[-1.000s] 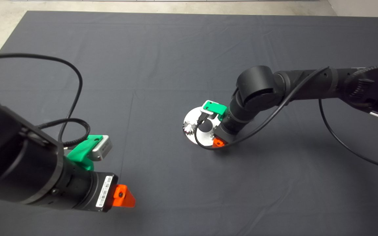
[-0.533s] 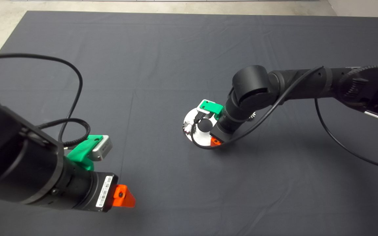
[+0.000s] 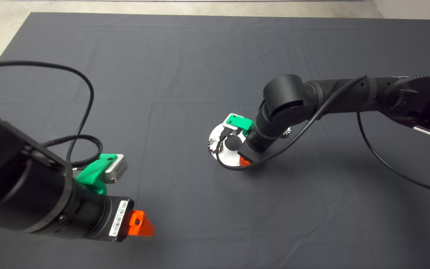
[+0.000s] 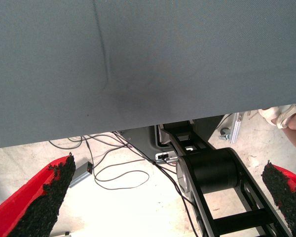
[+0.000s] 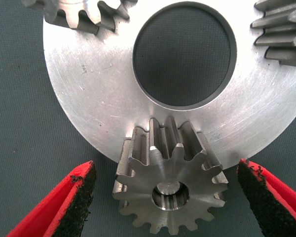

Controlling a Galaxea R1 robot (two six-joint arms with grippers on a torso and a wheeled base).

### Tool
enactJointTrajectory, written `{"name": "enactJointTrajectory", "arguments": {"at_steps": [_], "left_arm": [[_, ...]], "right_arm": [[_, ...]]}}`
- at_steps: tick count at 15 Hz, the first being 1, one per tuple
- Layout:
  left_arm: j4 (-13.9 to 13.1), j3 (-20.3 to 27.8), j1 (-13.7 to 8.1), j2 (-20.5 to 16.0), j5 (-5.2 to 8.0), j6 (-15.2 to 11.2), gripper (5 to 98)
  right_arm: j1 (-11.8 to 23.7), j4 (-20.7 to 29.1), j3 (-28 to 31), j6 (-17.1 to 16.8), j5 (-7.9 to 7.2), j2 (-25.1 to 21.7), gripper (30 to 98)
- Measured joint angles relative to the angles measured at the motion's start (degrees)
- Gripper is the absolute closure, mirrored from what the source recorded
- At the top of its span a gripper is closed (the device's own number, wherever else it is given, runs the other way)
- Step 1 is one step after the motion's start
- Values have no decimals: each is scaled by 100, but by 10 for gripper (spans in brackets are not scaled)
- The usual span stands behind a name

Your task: Remove an incorrectly installed larger gear and replace it with the correct smaller gear

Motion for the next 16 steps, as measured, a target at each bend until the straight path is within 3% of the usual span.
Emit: {"name": "enactJointTrajectory", "arguments": {"at_steps": [2,3,6,8,16], "left_arm": [[0,0,0,0,0,0,59],[1,0,0,0,0,0,59],[-4,0,0,1,0,0,59],[-4,0,0,1,2,0,59],[-9,0,0,111,0,0,59]], "right_arm": [[0,0,2,5,0,0,529],[0,0,2,16,2,0,574],[0,0,5,20,0,-1,587],[0,0,24,22,0,-1,630],[0,0,44,24,3,0,633]]}}
